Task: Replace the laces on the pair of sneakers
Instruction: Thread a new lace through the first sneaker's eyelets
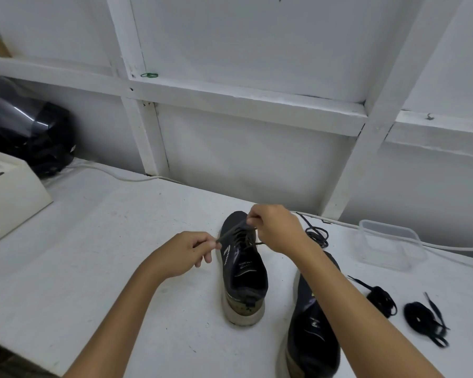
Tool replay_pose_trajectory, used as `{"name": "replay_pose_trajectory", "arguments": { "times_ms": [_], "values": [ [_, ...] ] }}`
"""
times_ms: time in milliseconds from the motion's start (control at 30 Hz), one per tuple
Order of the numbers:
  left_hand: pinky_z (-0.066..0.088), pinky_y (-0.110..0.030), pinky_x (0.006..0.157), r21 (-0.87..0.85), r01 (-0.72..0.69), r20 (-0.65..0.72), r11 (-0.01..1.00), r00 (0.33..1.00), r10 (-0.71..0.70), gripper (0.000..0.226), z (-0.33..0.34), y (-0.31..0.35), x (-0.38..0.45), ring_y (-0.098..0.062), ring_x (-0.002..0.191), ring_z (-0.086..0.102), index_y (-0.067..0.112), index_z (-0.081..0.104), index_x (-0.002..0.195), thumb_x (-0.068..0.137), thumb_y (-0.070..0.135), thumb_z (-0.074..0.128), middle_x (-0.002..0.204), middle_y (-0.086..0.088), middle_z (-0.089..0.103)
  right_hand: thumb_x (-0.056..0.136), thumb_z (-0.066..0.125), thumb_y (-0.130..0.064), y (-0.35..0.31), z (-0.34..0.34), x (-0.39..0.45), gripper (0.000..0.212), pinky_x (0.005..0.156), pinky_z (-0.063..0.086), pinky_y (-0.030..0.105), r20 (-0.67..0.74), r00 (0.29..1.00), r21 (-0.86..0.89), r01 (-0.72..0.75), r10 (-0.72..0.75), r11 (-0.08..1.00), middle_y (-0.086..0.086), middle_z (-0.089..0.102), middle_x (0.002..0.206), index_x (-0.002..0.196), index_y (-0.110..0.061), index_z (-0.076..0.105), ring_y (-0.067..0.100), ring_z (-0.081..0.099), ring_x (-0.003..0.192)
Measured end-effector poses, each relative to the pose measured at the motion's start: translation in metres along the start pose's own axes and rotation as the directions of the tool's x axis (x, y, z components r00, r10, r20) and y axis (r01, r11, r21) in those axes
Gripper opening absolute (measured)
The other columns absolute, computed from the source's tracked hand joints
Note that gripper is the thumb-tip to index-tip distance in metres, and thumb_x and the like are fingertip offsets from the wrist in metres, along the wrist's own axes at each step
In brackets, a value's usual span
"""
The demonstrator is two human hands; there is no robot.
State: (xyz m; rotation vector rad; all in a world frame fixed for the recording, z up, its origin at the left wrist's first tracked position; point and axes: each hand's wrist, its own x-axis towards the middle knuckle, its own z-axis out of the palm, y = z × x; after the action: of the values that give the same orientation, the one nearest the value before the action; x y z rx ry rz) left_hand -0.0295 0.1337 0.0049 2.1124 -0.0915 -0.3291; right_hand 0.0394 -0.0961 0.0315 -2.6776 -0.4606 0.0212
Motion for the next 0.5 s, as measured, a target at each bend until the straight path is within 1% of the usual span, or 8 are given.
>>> {"name": "replay_pose_trajectory", "arguments": {
  "times_ms": [67, 133, 200, 267, 333, 367, 433, 500],
  "values": [
    [0.047, -0.017, 0.066, -0.024, 0.045, 0.050, 0.999, 0.998, -0.044, 0.022, 0.001, -0.009, -0.005, -0.004, 0.069, 0.063, 0.034, 0.073, 0.100, 0.103, 0.026, 0.052, 0.088, 0.008, 0.074, 0.100, 0.055, -0.021, 0.009, 0.000, 0.001, 0.014, 0.068, 0.038, 0.030, -0.031, 0.998, -0.019, -0.056, 0.056, 0.998, -0.009, 0.065, 0.088, 0.102, -0.024, 0.068, 0.021, 0.056, 0.082],
    [0.051, -0.019, 0.070, -0.066, 0.070, 0.083, 0.995, 0.994, -0.064, 0.023, 0.004, -0.013, -0.007, -0.006, 0.080, 0.071, 0.029, 0.071, 0.106, 0.103, 0.016, 0.051, 0.094, 0.007, 0.076, 0.100, 0.055, -0.019, 0.013, 0.002, 0.001, 0.015, 0.068, 0.037, 0.030, -0.043, 0.995, -0.033, -0.094, 0.092, 0.995, -0.012, 0.063, 0.087, 0.104, -0.024, 0.068, 0.019, 0.055, 0.083],
    [0.053, -0.018, 0.071, -0.137, 0.086, 0.089, 0.987, 0.993, -0.074, 0.027, 0.008, -0.015, -0.007, -0.008, 0.090, 0.073, 0.026, 0.068, 0.111, 0.101, 0.007, 0.052, 0.099, 0.007, 0.077, 0.100, 0.055, -0.019, 0.014, 0.005, 0.000, 0.014, 0.069, 0.038, 0.030, -0.061, 0.992, -0.028, -0.115, 0.113, 0.993, -0.006, 0.069, 0.097, 0.105, -0.022, 0.068, 0.021, 0.060, 0.090],
    [0.054, -0.018, 0.074, -0.189, 0.087, 0.064, 0.978, 0.995, -0.076, 0.027, 0.013, -0.016, -0.005, -0.009, 0.096, 0.073, 0.021, 0.068, 0.112, 0.099, 0.002, 0.053, 0.101, 0.005, 0.077, 0.101, 0.056, -0.025, 0.013, 0.009, -0.004, 0.018, 0.075, 0.043, 0.034, -0.088, 0.989, 0.010, -0.118, 0.119, 0.993, -0.002, 0.069, 0.111, 0.115, -0.022, 0.067, 0.024, 0.061, 0.106],
    [0.056, -0.018, 0.077, -0.297, 0.075, -0.020, 0.952, 0.996, -0.084, 0.021, 0.020, -0.015, -0.001, -0.009, 0.099, 0.073, 0.015, 0.070, 0.107, 0.099, 0.003, 0.055, 0.102, 0.001, 0.078, 0.100, 0.059, -0.034, 0.012, 0.012, -0.013, 0.033, 0.089, 0.048, 0.039, -0.093, 0.991, 0.063, -0.090, 0.095, 0.994, -0.003, 0.061, 0.128, 0.131, -0.023, 0.059, 0.022, 0.054, 0.121],
    [0.056, -0.017, 0.078, -0.386, 0.061, -0.076, 0.920, 0.992, -0.097, 0.018, 0.023, -0.014, 0.000, -0.010, 0.099, 0.073, 0.013, 0.071, 0.105, 0.099, 0.004, 0.056, 0.102, 0.000, 0.078, 0.098, 0.061, -0.038, 0.012, 0.015, -0.020, 0.040, 0.092, 0.048, 0.039, -0.100, 0.992, 0.093, -0.063, 0.072, 0.994, -0.004, 0.058, 0.131, 0.135, -0.025, 0.055, 0.020, 0.052, 0.123],
    [0.055, -0.015, 0.076, -0.512, 0.016, -0.176, 0.859, 0.977, -0.123, 0.014, 0.031, -0.013, 0.002, -0.007, 0.097, 0.073, 0.014, 0.075, 0.102, 0.097, 0.009, 0.062, 0.097, 0.002, 0.077, 0.093, 0.066, -0.039, 0.011, 0.020, -0.033, 0.041, 0.087, 0.048, 0.035, -0.153, 0.988, 0.137, 0.021, 0.000, 0.990, -0.008, 0.055, 0.123, 0.130, -0.027, 0.054, 0.015, 0.051, 0.115],
    [0.051, -0.011, 0.067, -0.468, -0.014, -0.271, 0.884, 0.954, -0.128, 0.013, 0.040, -0.011, 0.004, 0.003, 0.085, 0.069, 0.025, 0.077, 0.099, 0.095, 0.018, 0.067, 0.086, 0.011, 0.075, 0.089, 0.070, -0.036, 0.012, 0.024, -0.042, 0.038, 0.081, 0.046, 0.028, -0.197, 0.977, 0.137, 0.109, -0.081, 0.985, -0.011, 0.052, 0.111, 0.123, -0.027, 0.056, 0.011, 0.049, 0.103]
  ]
}}
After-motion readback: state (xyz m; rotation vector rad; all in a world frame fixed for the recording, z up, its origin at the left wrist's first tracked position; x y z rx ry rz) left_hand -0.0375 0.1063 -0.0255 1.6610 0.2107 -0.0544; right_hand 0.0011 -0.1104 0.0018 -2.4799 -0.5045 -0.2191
